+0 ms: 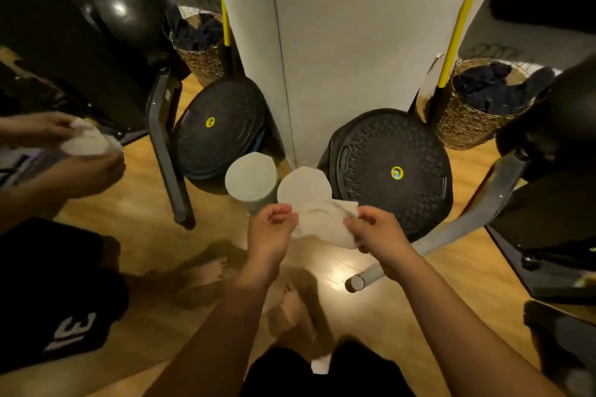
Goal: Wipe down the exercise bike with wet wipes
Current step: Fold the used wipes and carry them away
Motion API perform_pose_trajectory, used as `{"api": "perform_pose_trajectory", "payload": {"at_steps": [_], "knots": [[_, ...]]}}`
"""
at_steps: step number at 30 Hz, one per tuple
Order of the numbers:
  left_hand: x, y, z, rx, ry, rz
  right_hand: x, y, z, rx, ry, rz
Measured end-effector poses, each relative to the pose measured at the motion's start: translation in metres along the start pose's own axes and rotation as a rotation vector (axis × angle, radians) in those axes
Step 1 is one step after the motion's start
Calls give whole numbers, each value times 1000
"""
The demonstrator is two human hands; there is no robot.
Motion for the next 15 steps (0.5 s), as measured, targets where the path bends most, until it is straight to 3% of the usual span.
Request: {"api": "perform_pose_trajectory", "payload": {"at_steps": [7, 11, 15], "knots": [[38, 91, 47, 55, 162, -100, -4, 88, -17, 113, 133, 117], [31, 127, 31, -26, 277, -154, 17, 118, -2, 216, 215, 90], [17, 153, 5, -124, 290, -105, 41, 142, 29, 394, 278, 32]]}}
Point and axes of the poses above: each hand's wrist, its own y-axis towards the middle knuckle, its own x-axis out of the palm, z = x × y, the point moved 1 cm from there along y, towards the middle knuckle, and after that the axes turned 3 degrees about -x, right-handed, at the moved point
